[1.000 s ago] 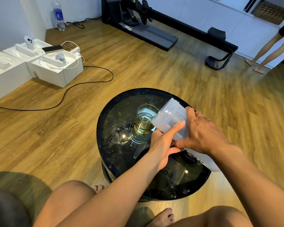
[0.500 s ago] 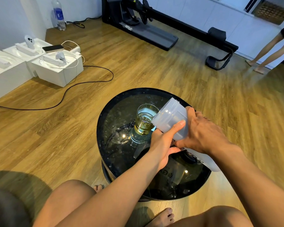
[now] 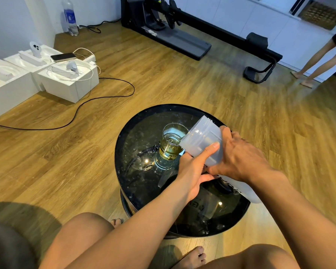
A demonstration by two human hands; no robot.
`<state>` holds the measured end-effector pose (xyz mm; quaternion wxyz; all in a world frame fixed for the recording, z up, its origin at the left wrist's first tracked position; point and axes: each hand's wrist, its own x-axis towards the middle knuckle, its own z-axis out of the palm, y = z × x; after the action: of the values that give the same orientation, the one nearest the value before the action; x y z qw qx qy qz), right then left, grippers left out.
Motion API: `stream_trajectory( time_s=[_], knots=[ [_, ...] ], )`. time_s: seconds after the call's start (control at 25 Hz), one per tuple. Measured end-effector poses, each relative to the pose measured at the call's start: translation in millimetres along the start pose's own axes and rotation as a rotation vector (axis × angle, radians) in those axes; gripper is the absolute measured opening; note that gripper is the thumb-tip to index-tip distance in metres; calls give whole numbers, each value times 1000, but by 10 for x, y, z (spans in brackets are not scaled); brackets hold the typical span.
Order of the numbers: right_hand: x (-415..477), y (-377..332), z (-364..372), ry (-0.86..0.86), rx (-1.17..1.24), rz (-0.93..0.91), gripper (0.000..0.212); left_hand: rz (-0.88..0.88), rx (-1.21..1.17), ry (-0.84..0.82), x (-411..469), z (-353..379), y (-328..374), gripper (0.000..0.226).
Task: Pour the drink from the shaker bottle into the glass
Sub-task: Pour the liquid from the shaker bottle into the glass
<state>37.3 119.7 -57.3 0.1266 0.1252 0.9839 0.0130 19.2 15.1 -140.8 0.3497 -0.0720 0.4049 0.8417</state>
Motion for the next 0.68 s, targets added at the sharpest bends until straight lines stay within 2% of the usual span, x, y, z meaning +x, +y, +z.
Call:
stream_trajectory(
  time_s=[0.4,0.68],
  knots=[
    [7,-2,-6,-6,-3,5,113,3,-7,-2,-1,3,9,31],
    [6,-13,-17,-12,-6,3,112,0,-11,-3,2,0,13,39]
  ],
)
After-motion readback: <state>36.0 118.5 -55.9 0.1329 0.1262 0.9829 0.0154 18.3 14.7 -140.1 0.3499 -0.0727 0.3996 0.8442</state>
